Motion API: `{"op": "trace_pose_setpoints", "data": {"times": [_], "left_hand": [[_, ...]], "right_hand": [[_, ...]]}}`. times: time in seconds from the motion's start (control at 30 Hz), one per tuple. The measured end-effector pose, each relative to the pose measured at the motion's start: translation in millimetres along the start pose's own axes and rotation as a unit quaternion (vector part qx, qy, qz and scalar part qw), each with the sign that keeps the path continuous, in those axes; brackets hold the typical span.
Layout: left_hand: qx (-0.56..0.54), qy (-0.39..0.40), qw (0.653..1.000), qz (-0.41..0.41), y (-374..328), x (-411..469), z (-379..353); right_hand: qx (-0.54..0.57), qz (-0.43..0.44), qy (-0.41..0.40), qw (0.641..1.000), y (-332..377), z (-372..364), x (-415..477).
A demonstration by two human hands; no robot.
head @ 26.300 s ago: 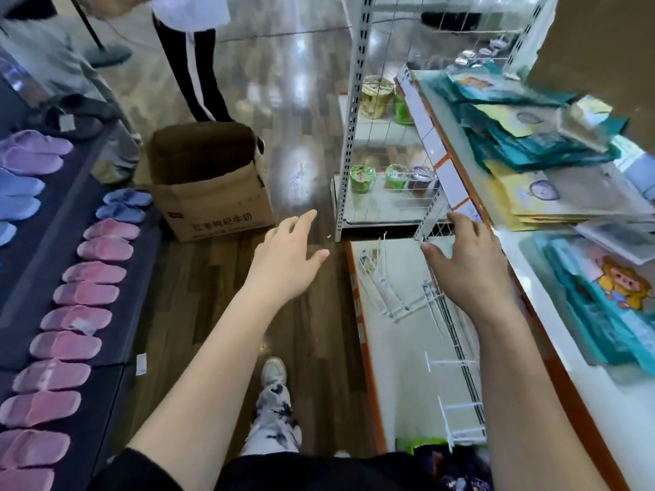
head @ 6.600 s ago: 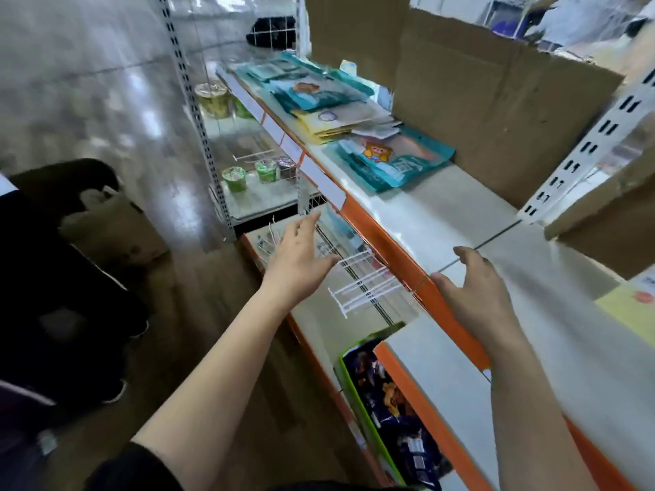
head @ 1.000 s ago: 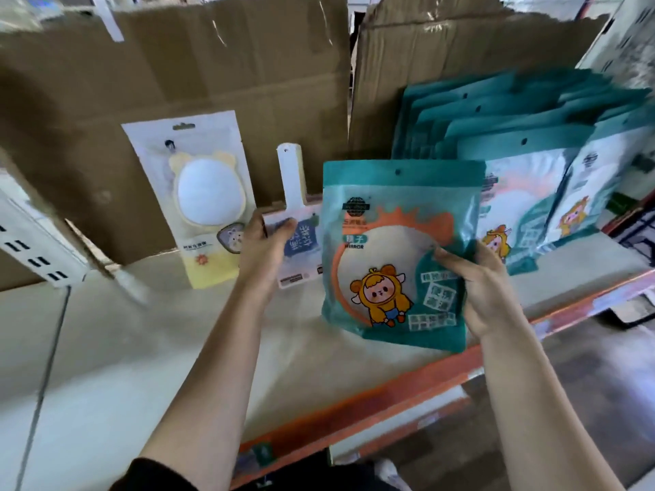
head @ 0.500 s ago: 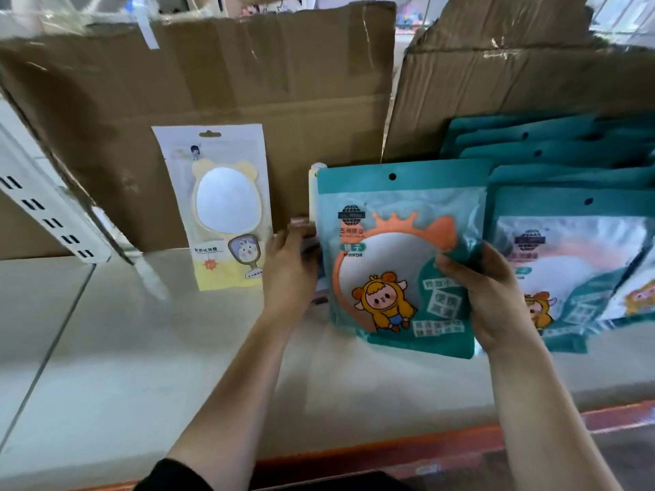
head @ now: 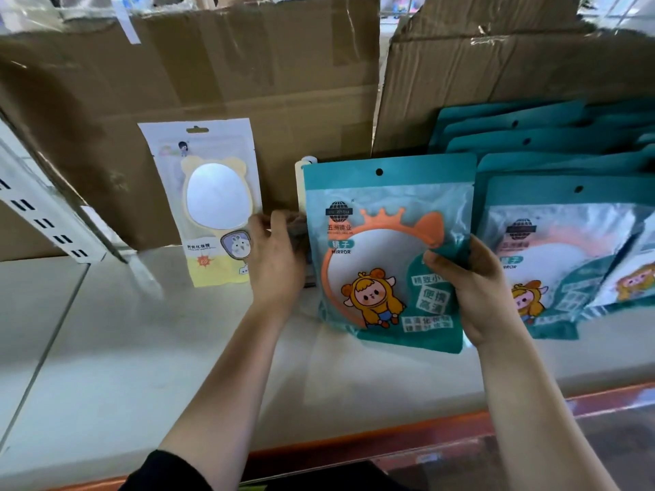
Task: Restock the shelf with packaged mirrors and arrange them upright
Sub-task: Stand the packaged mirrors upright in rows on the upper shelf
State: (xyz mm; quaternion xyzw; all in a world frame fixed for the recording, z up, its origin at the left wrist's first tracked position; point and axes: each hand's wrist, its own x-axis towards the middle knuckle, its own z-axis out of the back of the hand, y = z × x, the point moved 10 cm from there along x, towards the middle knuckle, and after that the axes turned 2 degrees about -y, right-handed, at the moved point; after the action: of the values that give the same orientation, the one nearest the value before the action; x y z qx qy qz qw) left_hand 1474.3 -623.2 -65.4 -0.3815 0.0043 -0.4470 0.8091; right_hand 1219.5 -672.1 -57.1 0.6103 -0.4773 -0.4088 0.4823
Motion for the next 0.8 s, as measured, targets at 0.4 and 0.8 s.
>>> {"op": "trace_pose_setpoints", "data": {"times": [0.4,0.8], "left_hand": [[-0.313,0.078,0.945,-0.048,-38.3,-32.8,33.4],[-0.308,0.21,0.927,-0.042,-137.4,-81.7,-10.0]], "right_hand": [[0.053,0.011,0.01,0.998,7.6,-10.6,-22.5],[-0.007,0.063,0.01,0.998,53.7,98.6,-30.9]]}}
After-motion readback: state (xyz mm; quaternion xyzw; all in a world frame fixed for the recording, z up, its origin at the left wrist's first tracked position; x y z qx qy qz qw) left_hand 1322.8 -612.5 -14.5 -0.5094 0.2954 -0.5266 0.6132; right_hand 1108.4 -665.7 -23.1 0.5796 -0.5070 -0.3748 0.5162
